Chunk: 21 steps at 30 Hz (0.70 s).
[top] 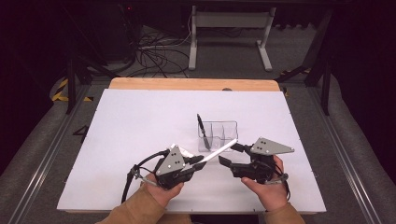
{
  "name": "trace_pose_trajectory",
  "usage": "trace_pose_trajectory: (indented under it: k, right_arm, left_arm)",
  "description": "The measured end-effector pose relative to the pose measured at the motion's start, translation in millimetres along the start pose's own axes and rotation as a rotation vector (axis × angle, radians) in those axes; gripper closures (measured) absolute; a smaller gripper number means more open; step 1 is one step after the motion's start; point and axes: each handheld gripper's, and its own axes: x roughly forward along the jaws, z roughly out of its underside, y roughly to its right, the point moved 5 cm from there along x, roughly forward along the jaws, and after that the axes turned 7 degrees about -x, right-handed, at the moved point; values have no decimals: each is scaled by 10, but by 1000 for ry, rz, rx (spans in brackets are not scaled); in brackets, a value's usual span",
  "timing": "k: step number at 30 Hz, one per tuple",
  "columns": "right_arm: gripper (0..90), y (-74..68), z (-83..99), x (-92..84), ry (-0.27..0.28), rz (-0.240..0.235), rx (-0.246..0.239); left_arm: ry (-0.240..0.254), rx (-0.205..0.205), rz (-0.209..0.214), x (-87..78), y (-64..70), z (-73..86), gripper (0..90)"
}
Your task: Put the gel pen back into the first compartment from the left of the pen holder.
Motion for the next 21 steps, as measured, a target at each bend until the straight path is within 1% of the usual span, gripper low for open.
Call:
trace_pose_trajectory:
  k: [1,2,5,6,8,9,10,11,13,15,16,17,18,19,21]
  right_arm:
    - [344,-3,-4,2,0,1,2]
    - [345,-7,-11,5,4,-1,3]
    - [356,-15,-33,16,17,-4,3]
    - [365,-19,-37,17,17,-4,9]
    - [405,-21,-49,23,30,-8,12]
    - [428,-23,-52,22,34,-7,18]
    - [453,-21,-57,22,38,-10,23]
    - [482,-16,-62,26,48,-16,26]
    - [516,-10,-67,25,58,-26,53]
    - [555,-3,-72,27,63,-36,70]
    - [577,-2,-75,28,68,-35,74]
    - [600,0,-79,28,76,-41,76]
    - [620,-4,-82,21,78,-50,91]
    - [635,3,-88,23,89,-59,89]
    - [675,-1,-97,15,101,-86,112]
  left_arm:
    - [-4,2,-1,6,-3,8,784]
    - [-8,-6,5,16,5,21,784]
    - [-23,9,0,41,6,47,784]
    - [-27,0,8,52,19,56,784]
    - [-33,3,6,62,21,66,784]
    - [-37,11,4,66,17,70,784]
    - [-38,6,7,73,24,76,784]
    - [-42,16,4,74,20,78,784]
    - [-51,27,4,83,31,86,784]
    - [-57,34,3,99,52,95,784]
    - [-64,47,-1,100,49,99,784]
    - [-65,37,5,110,60,106,784]
    - [-66,33,7,114,61,110,783]
    - [-67,35,9,116,60,111,783]
    - [-66,38,6,118,65,109,784]
